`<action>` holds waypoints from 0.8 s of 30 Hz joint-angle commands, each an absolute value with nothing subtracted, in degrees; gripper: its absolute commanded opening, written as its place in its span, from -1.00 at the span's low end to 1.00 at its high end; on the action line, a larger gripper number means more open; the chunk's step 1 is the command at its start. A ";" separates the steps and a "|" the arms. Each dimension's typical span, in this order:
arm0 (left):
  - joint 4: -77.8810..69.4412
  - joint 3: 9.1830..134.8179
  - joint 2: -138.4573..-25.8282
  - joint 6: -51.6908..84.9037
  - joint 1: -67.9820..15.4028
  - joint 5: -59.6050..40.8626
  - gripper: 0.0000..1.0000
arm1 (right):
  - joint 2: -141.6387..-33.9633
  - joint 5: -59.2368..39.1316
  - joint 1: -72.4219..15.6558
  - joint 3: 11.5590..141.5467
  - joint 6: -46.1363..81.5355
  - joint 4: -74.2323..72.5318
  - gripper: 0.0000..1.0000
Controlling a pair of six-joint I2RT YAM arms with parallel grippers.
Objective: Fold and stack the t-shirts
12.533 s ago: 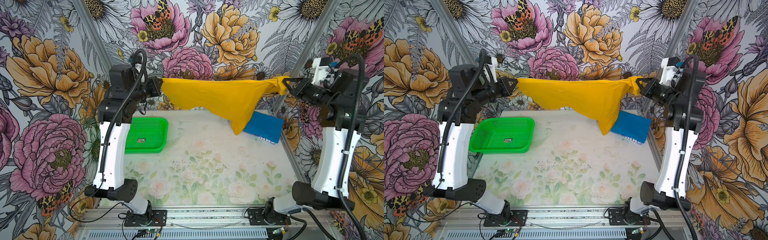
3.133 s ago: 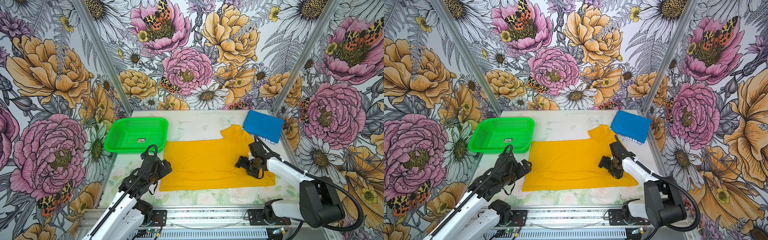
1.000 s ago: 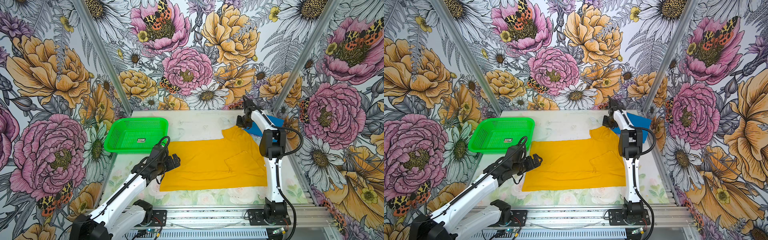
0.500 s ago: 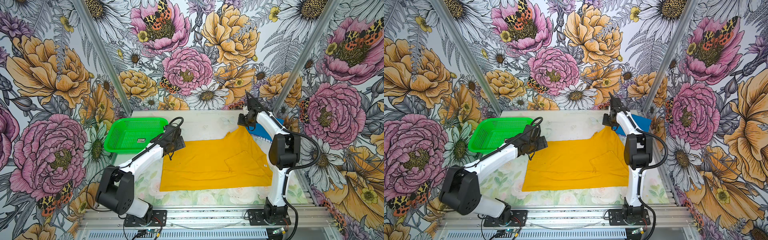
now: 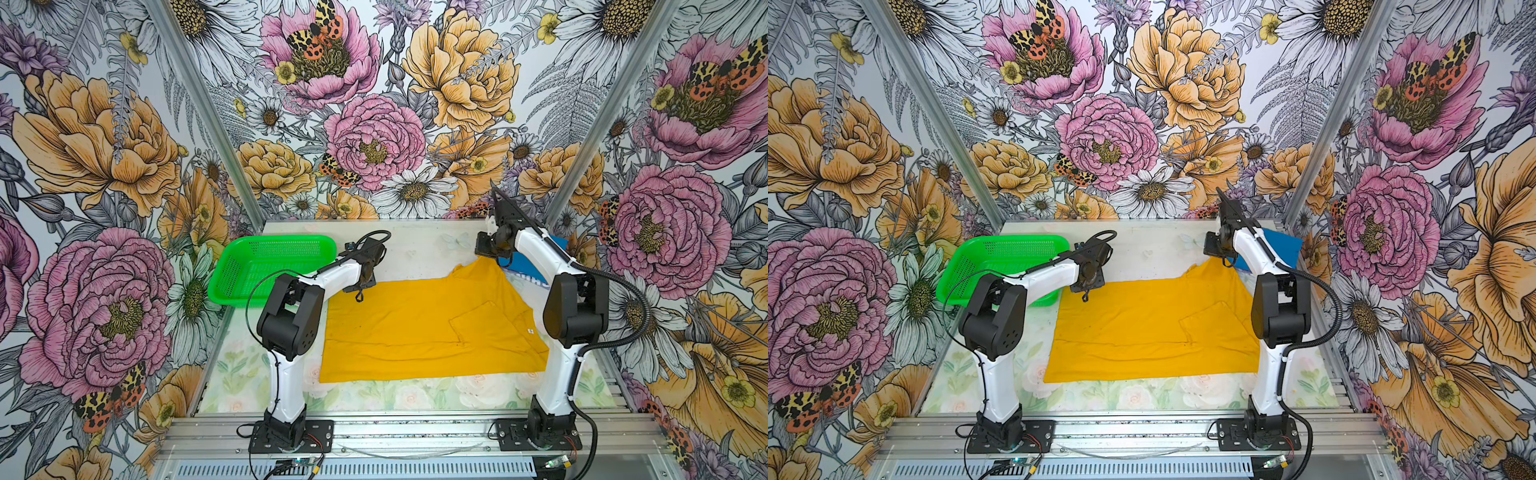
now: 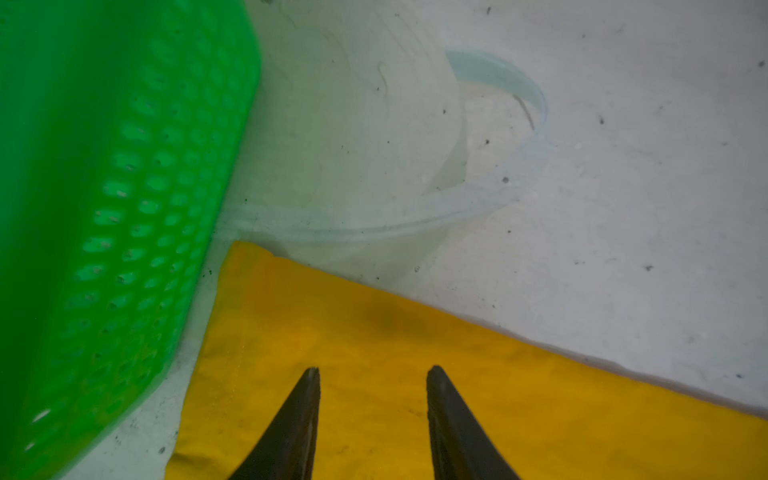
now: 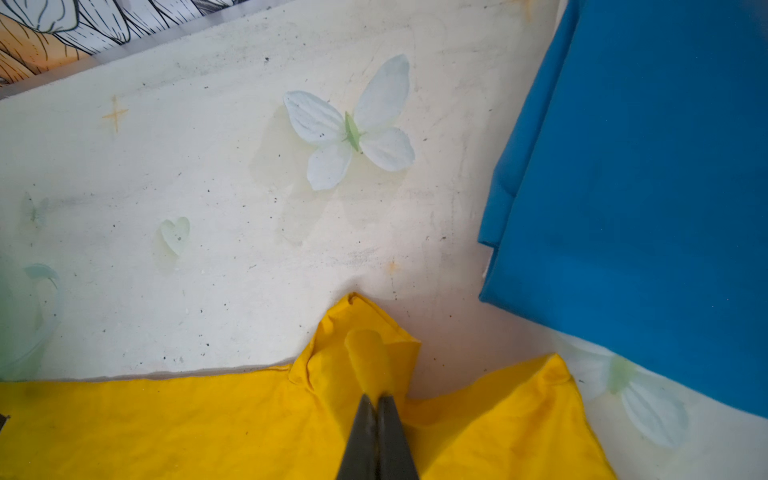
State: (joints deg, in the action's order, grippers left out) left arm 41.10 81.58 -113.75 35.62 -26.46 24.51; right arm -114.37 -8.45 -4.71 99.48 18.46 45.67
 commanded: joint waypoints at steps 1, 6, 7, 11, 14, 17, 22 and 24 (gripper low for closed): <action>43.02 80.41 -108.61 36.31 -27.93 26.92 -0.10 | -111.63 -9.70 -5.17 98.81 18.21 44.12 -1.00; 43.33 67.48 -93.02 40.02 -30.01 22.02 -0.02 | -111.69 -10.11 -5.18 99.00 18.19 44.29 -1.00; 43.33 64.49 -90.16 41.60 -30.17 21.44 0.00 | -111.62 -10.24 -5.16 99.01 18.18 44.25 -1.00; 43.55 53.48 -78.22 48.23 -29.97 21.06 0.51 | -111.38 -10.98 -5.12 99.20 18.08 44.29 -1.00; 43.57 47.84 -70.95 52.80 -27.96 20.77 0.72 | -111.18 -11.23 -5.21 99.08 18.04 44.30 -1.00; 43.49 43.86 -65.73 56.05 -23.20 20.40 0.83 | -111.01 -11.50 -5.27 98.85 17.93 44.30 -1.00; 43.45 41.77 -62.36 57.04 -11.38 19.74 0.83 | -110.92 -11.85 -5.19 98.75 17.84 44.30 -1.00; 43.33 41.66 -62.89 57.46 -7.05 20.10 0.82 | -111.01 -12.03 -5.27 98.82 17.85 44.30 -1.00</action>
State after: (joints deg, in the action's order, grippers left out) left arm 43.90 42.39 -63.11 55.29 -11.22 20.45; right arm -113.47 -11.03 -4.93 99.13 18.35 45.10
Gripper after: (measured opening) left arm 0.911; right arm 0.049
